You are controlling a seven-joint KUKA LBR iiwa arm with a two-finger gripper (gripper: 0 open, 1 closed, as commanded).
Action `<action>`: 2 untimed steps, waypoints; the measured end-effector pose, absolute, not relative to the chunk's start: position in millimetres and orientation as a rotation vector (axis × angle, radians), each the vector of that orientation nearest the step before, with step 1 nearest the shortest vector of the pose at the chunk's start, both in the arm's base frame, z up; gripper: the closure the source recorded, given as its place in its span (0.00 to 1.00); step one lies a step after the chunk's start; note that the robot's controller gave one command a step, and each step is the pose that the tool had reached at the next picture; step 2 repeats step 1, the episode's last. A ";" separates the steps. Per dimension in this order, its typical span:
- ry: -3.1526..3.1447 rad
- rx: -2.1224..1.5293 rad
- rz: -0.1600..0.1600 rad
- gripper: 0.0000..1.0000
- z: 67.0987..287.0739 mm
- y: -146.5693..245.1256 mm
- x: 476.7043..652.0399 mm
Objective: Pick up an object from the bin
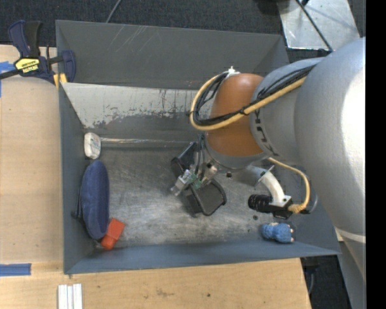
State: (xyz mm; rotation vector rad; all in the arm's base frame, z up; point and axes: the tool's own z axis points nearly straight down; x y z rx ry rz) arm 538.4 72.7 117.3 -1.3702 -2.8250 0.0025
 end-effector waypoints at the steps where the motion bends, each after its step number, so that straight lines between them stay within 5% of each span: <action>1: -2.828 -1.368 0.001 1.00 167.5 71.9 538.1; 2: -2.828 -1.368 0.001 1.00 167.5 71.9 538.1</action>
Offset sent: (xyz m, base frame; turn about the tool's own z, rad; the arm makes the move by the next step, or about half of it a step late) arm 0.0000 0.0000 0.0499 0.0000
